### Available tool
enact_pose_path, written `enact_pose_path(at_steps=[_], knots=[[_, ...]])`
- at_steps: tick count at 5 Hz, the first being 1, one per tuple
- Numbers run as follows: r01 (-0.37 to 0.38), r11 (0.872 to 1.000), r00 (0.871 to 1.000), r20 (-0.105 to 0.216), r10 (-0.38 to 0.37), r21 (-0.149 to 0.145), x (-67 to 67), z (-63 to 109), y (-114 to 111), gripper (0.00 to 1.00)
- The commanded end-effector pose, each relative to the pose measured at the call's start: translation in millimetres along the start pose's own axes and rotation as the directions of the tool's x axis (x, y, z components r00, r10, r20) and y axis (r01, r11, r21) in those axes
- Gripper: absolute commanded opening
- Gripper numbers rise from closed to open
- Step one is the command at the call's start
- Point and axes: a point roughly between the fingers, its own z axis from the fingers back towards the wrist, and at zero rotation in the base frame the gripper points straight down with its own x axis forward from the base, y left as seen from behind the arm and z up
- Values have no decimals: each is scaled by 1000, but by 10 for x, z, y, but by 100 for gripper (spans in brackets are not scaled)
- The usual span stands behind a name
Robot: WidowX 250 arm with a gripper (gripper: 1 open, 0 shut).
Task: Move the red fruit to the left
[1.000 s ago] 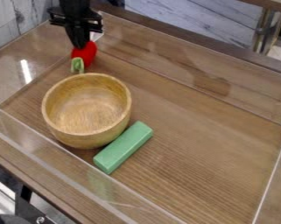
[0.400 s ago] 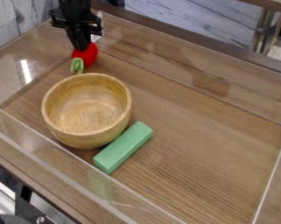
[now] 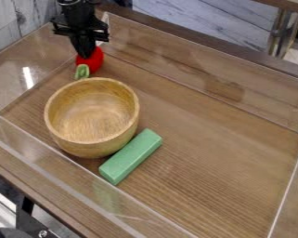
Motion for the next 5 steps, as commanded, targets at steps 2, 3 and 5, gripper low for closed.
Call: enact_pose_path(at_steps=[2,3,5], knots=[[-97,995,994,54,95,36,82,100,31,0],[-62,998,997,52,61,28,57,88,-3,0],[-90,996,995,48,89,27,114,49,-19,0]])
